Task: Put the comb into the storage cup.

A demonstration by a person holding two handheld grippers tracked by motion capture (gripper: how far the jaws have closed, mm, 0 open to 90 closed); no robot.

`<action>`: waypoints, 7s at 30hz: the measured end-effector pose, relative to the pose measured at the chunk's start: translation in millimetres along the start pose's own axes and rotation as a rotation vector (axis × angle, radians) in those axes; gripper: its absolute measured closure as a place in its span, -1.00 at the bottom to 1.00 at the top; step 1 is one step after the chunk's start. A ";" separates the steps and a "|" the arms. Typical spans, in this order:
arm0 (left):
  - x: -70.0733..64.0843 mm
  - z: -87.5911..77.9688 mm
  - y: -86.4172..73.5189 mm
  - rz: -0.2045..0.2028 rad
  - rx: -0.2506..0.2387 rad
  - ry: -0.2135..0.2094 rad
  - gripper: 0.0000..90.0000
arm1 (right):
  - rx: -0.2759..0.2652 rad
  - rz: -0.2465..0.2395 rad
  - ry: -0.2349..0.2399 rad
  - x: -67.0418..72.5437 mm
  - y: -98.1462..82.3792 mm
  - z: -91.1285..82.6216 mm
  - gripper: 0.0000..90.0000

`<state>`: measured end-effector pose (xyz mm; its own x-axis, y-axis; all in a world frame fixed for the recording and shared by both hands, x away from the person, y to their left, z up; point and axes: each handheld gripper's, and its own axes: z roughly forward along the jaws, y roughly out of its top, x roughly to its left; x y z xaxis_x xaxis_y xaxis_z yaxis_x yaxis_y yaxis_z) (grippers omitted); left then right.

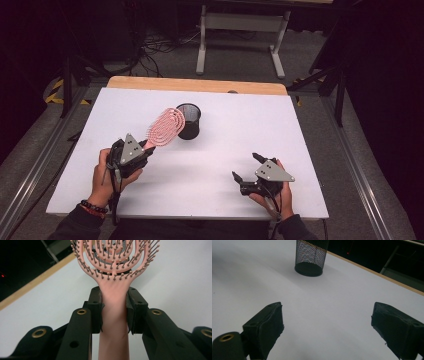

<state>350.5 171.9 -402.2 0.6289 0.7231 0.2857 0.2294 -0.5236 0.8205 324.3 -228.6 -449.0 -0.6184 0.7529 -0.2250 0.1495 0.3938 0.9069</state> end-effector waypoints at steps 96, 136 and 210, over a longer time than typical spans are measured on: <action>-46.8 43.8 -12.0 0.127 -0.265 -0.144 -0.22 | -0.350 0.130 0.206 45.6 110.9 50.2 0.41; 25.8 1.5 -77.7 -0.044 -0.285 -0.263 -0.87 | -0.379 0.114 0.063 2.4 157.0 43.6 0.41; 19.5 1.1 -82.5 -0.034 -0.267 -0.268 -0.89 | -0.262 0.224 -0.008 -9.7 161.9 135.2 0.40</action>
<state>344.7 228.7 -464.9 0.8045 0.5759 0.1451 0.0741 -0.3398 0.9376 458.8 -100.8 -348.1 -0.5865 0.8098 -0.0114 0.0776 0.0702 0.9945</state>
